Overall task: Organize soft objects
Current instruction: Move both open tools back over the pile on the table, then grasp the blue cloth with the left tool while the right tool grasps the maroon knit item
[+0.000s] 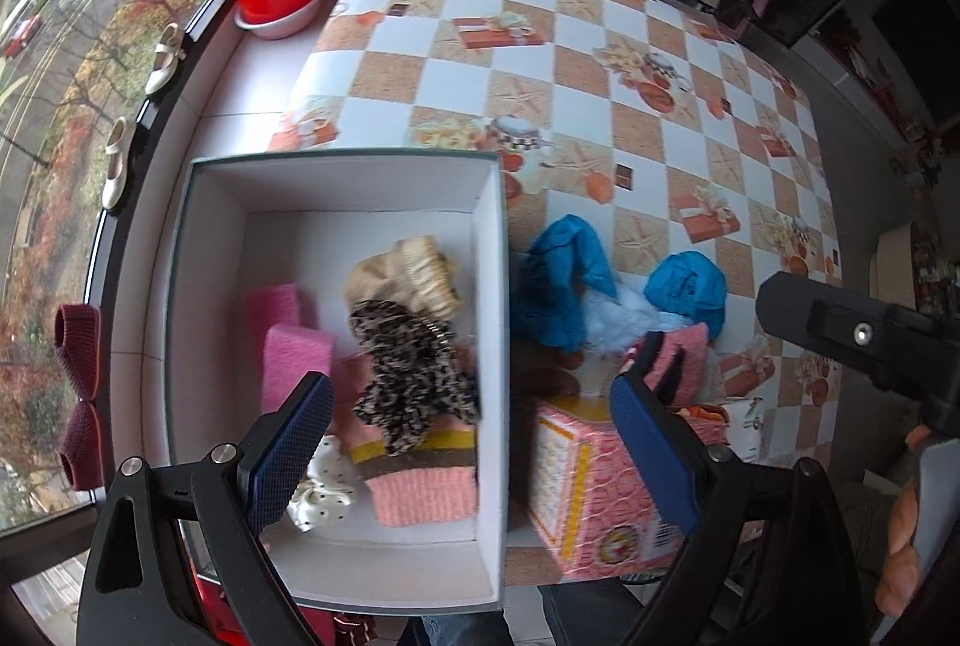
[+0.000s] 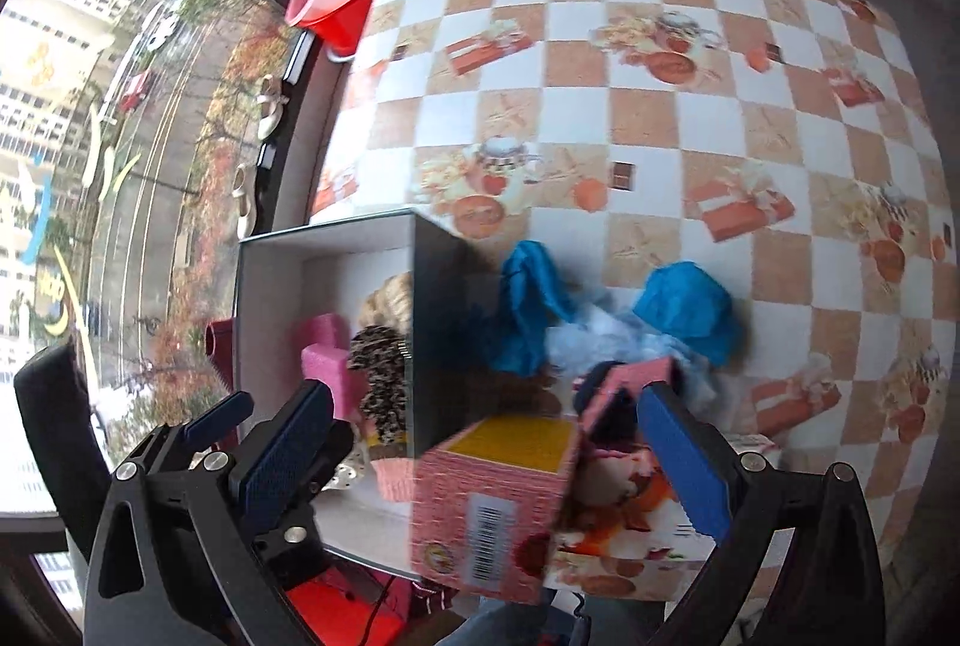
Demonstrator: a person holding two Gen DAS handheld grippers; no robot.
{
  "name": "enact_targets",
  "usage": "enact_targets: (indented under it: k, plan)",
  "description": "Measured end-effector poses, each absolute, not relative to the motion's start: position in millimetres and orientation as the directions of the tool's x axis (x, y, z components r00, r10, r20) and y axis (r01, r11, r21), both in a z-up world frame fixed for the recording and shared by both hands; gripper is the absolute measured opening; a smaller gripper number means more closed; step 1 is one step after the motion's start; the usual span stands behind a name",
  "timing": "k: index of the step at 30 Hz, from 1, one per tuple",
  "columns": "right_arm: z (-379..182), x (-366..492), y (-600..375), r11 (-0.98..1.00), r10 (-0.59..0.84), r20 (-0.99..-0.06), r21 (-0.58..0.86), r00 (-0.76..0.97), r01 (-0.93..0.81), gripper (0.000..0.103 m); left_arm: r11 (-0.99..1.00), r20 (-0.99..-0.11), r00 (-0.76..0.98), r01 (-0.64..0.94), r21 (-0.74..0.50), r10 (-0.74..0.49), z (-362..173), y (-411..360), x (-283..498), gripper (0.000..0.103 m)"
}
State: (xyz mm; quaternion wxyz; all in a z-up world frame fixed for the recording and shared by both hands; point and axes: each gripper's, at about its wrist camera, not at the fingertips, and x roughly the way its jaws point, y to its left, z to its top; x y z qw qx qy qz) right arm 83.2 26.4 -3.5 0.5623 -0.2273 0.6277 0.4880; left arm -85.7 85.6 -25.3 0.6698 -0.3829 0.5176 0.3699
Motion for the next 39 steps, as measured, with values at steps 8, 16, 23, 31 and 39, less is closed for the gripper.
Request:
enact_targets:
  k: [8,16,23,31,39]
  plan:
    - [-33,154,-12,0.577,0.25,-0.93,0.367,-0.27,-0.73,0.102,0.506,-0.979,0.198,-0.849,-0.15,0.043,-25,82,-23,0.095]
    - [-73,200,-56,0.686,0.197,-0.94,0.336,-0.279,-0.646,0.102,0.584,-0.988,0.155,-0.8,-0.142,-0.028,-49,74,53,0.095]
    - [-101,248,-101,0.779,0.192,-0.939,0.324,-0.287,-0.537,0.102,0.612,-0.992,0.07,-0.782,-0.118,-0.102,-104,70,117,0.095]
    - [-119,274,-128,0.799,0.178,-0.933,0.322,-0.311,-0.508,0.102,0.627,-0.978,-0.069,-0.776,-0.07,-0.195,-170,66,159,0.093]
    - [-131,263,-114,0.737,0.168,-0.918,0.359,-0.359,-0.573,0.102,0.614,-0.967,-0.053,-0.781,-0.115,-0.249,-188,76,167,0.052]
